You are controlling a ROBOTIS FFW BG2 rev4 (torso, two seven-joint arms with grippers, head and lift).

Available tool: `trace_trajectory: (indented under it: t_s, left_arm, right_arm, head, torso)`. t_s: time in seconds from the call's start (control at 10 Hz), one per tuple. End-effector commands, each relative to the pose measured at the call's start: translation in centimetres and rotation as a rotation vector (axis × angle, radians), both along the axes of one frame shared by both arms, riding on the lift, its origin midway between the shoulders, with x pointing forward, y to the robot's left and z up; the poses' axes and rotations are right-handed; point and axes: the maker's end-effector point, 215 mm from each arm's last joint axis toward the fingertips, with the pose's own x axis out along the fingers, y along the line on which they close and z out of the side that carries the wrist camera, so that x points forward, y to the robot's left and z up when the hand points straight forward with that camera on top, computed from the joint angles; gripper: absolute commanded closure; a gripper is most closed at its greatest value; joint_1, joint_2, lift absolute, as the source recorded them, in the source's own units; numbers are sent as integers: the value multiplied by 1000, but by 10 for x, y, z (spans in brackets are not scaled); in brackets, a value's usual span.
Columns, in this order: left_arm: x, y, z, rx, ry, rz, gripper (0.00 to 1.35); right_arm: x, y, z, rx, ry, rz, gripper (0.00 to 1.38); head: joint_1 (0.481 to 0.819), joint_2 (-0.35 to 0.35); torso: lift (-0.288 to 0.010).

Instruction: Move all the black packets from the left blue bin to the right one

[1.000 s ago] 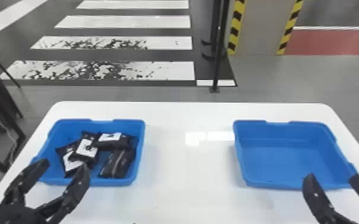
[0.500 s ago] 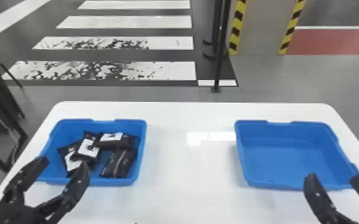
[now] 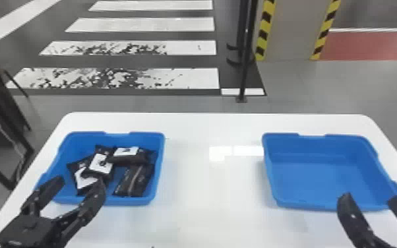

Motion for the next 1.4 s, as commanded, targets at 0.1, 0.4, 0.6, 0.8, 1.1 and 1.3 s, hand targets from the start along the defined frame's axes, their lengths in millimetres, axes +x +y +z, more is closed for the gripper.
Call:
trace_trajectory:
  t_s: [0.1,0.4,0.6,0.8,1.1,1.3]
  left_arm:
    - [35,10,-42,-59,117,27,282]
    - [61,-12,-91,-110,309,-39,285]
    - [73,-15,-105,-95,398,-48,288]
    - [103,-16,-95,-65,415,-49,289]
    - [122,-43,-94,-63,505,-133,289]
    - [100,-48,-117,-47,620,-146,289]
  right_arm:
    - [1,19,-8,53,16,39,167]
    - [2,25,-15,84,33,54,168]
    - [0,27,-20,91,48,60,168]
    - [-1,28,-21,94,54,67,168]
    - [0,33,-28,104,75,82,167]
    - [-2,34,-34,124,90,85,167]
  head:
    - [695,74]
    - [695,89]
    - [695,67]
    - [695,65]
    - [695,56]
    - [695,31]
  torso:
    - [-140]
    - [-140]
    - [-140]
    - [-140]
    - [-140]
    - [-140]
